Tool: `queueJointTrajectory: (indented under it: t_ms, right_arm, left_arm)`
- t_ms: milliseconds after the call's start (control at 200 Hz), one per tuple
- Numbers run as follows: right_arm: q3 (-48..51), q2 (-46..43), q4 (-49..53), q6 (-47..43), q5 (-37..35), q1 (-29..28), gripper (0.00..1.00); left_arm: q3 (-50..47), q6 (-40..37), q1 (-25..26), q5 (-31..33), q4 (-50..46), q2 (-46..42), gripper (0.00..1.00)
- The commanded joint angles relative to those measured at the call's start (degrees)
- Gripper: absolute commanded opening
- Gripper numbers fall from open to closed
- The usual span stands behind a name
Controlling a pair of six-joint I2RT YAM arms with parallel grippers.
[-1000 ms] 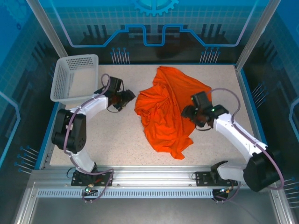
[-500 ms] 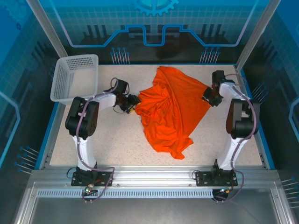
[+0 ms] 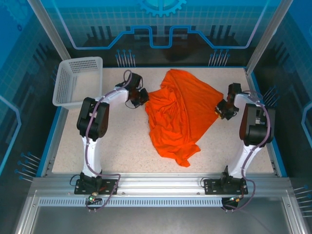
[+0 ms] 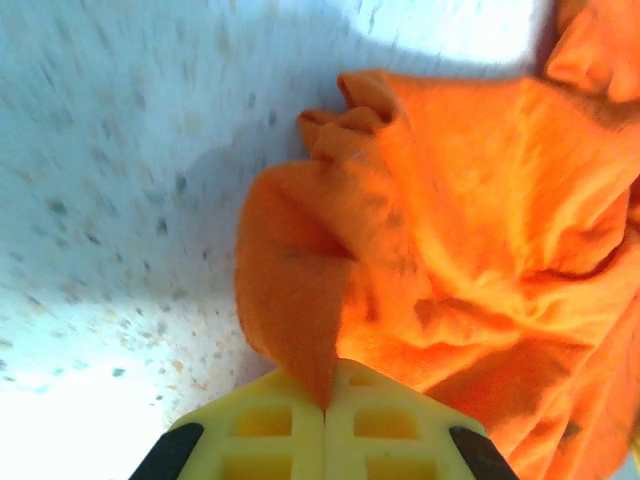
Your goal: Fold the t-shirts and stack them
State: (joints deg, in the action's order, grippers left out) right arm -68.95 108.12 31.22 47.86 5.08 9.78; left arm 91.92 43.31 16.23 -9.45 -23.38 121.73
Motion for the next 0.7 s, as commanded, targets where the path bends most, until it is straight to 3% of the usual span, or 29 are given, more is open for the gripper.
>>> queueJointTrajectory:
  t_ms: [0, 140, 320, 410, 470, 530, 595, 695]
  right_arm:
    - [7.0, -5.3, -3.8, 6.4, 4.5, -1.2, 0.18]
    - [17.6, -13.5, -8.6, 14.1, 4.2, -7.8, 0.19]
    - [25.2, -23.3, -10.3, 23.1, -3.1, -17.3, 0.28]
    - [22.0, -25.3, -5.7, 19.7, -6.0, -17.2, 0.41]
    - [19.5, -26.0, -3.9, 15.2, -5.4, -15.4, 0.48]
    - [16.6, -26.3, -2.1, 10.8, -4.6, -13.0, 0.58]
    - [14.1, -25.4, -0.7, 6.2, -2.8, -10.2, 0.64]
    - [10.5, -22.2, 1.5, 2.0, -0.9, -5.5, 0.67]
  left_arm:
    - [9.0, -5.2, -0.6, 10.1, -8.5, -2.9, 0.0]
    - [24.2, -9.1, -1.3, 16.0, -17.4, 0.1, 0.0]
    - [46.0, -10.6, -2.4, 19.8, -28.5, 11.9, 0.01]
    - [54.8, -9.8, -3.7, 20.2, -32.4, 17.7, 0.24]
    - [58.4, -9.2, -4.5, 20.7, -34.8, 19.9, 0.5]
    - [58.1, -9.2, -5.0, 20.7, -35.3, 19.6, 0.61]
    - [55.1, -9.9, -5.1, 20.8, -34.2, 17.2, 0.83]
    - [47.6, -10.8, -5.0, 20.1, -31.1, 11.3, 0.96]
